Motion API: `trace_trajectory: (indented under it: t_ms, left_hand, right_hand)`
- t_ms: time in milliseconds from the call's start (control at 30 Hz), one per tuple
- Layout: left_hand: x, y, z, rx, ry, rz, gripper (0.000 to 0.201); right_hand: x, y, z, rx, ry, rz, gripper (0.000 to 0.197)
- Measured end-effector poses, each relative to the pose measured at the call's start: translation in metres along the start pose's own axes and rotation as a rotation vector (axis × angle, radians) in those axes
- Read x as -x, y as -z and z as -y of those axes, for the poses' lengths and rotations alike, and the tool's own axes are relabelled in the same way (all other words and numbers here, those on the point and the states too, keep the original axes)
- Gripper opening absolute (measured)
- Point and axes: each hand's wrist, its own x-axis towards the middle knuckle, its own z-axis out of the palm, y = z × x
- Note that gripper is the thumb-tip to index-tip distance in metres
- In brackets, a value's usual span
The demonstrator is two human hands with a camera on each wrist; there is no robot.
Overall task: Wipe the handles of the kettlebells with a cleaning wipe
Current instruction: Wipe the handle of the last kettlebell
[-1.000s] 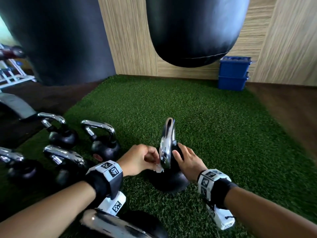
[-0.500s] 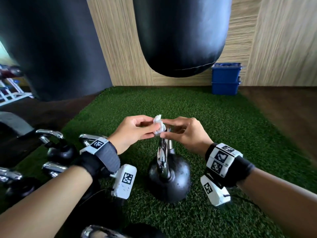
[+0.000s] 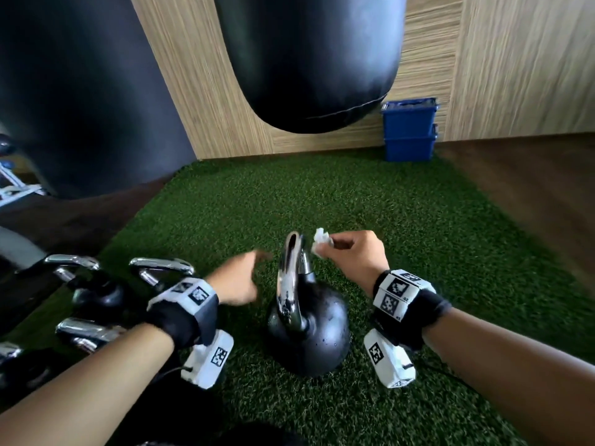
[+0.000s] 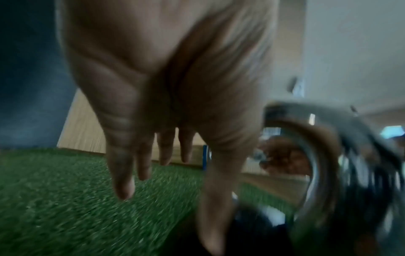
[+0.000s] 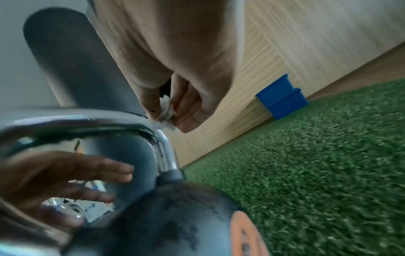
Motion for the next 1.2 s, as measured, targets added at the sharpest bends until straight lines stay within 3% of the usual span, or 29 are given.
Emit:
trace_trajectory:
  t_ms: [67,133,200,333,433,600,667,800,900,1067,1200]
  left_hand:
    - [-0.001,-0.023,0.007,-0.102,-0.055,0.226,0.122]
    - [-0.001,-0.045,0.01,-0.055,-0.209,0.317,0.123]
    - [-0.004,-0.065,0.008,0.039,-0.303,0.291,0.104]
    - [-0.009,-0.083,0.005,-0.05,-0.36,0.237,0.107]
    - [-0.008,-0.087,0.007,0.054,-0.342,0.173,0.102]
    - [-0.006,-0.092,0.01,0.2,-0.32,0.147,0.107]
    - [-0.007,-0.092,0.01,0.18,-0.295,0.141,0.11]
    - [-0.006,-0.092,0.009,0.163,-0.295,0.157,0.104]
    - [-0.007,-0.093,0.01,0.193,-0.288,0.159,0.104]
    - [-0.008,-0.095,0.013,0.226,-0.254,0.134,0.109]
    - [-0.008,-0.096,0.012,0.201,-0.249,0.129,0.107]
  right_hand:
    - [0.0,-0.005,-0.018,0.059,-0.105,0.068,0.021]
    - [0.0,-0.014,-0.03,0.059,-0.158,0.117,0.022]
    - [0.0,-0.024,-0.035,0.045,-0.165,0.126,0.024]
    - [-0.003,-0.041,-0.037,0.134,-0.136,0.151,0.026]
    - [-0.008,-0.045,-0.031,0.179,-0.081,0.157,0.036]
    - [-0.025,-0.04,-0.013,0.106,0.069,0.113,0.018]
    - [-0.023,-0.04,-0.013,0.046,0.045,0.112,0.014]
    - [-0.021,-0.037,-0.021,0.146,0.033,0.135,0.016]
    - [-0.024,-0.03,-0.008,0.106,0.201,0.142,0.018]
    - [-0.01,-0.019,0.007,0.237,0.486,0.072,0.03]
    - [0.007,-0.008,0.01,0.266,0.647,0.123,0.036]
